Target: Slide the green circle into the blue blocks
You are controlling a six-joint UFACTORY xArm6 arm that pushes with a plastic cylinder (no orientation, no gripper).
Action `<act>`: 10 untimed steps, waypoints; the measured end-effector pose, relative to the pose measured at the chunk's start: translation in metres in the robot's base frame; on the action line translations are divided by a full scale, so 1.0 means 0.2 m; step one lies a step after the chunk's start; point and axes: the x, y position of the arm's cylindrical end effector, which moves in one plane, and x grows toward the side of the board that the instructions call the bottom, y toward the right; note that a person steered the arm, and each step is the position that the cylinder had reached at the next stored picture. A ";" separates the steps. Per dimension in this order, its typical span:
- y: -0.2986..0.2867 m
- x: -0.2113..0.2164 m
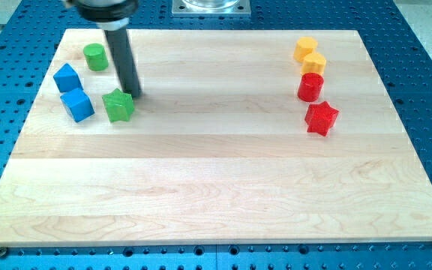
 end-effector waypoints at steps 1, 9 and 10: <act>-0.16 0.25; -0.31 -0.45; -0.41 -0.39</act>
